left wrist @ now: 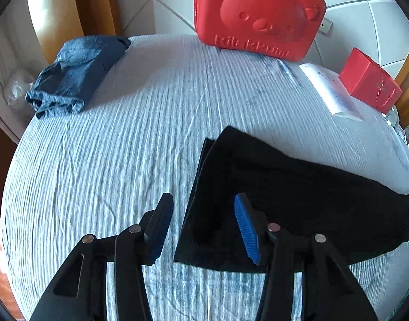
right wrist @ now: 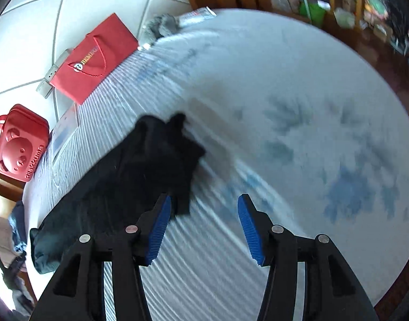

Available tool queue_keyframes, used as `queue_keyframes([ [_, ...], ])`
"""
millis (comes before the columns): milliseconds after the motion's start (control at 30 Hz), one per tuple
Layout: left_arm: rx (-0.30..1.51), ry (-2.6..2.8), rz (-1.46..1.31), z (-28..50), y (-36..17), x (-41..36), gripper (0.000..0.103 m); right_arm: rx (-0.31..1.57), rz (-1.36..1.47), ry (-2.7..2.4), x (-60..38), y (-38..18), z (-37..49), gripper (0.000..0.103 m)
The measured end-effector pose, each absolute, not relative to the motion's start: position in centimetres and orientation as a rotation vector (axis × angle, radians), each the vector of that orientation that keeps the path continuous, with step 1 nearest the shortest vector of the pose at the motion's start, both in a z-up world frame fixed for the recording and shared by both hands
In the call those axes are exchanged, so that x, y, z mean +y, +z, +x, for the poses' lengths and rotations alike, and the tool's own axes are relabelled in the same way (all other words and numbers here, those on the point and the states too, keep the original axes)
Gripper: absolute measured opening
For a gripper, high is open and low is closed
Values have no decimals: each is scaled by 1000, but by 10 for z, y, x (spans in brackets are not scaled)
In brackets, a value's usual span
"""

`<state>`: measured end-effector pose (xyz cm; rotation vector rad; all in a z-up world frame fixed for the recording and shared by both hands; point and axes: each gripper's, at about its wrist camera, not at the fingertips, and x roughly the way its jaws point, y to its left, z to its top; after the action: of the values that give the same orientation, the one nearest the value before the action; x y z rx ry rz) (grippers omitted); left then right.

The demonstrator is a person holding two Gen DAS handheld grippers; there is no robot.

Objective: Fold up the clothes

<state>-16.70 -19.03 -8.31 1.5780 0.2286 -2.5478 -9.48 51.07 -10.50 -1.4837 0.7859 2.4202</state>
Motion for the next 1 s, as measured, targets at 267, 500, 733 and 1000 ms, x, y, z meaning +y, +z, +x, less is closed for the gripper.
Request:
queue_keyframes([
  [267,212,-2487,1642,-154,-113,-188,49,918,-1489,2474,492,-119,-105,53],
  [500,281,-2484,1633,-140,-107,-180,49,953,-1533,2442,477,-138,-127,57],
  [733,320,-2472,1622,-144,-122,-179,30,649,-1494,2541,446,-134,-147,22],
  [1000,258,-2548,1701,-156,-113,-182,8,107,-1189,2886,359,-42,-131,17],
])
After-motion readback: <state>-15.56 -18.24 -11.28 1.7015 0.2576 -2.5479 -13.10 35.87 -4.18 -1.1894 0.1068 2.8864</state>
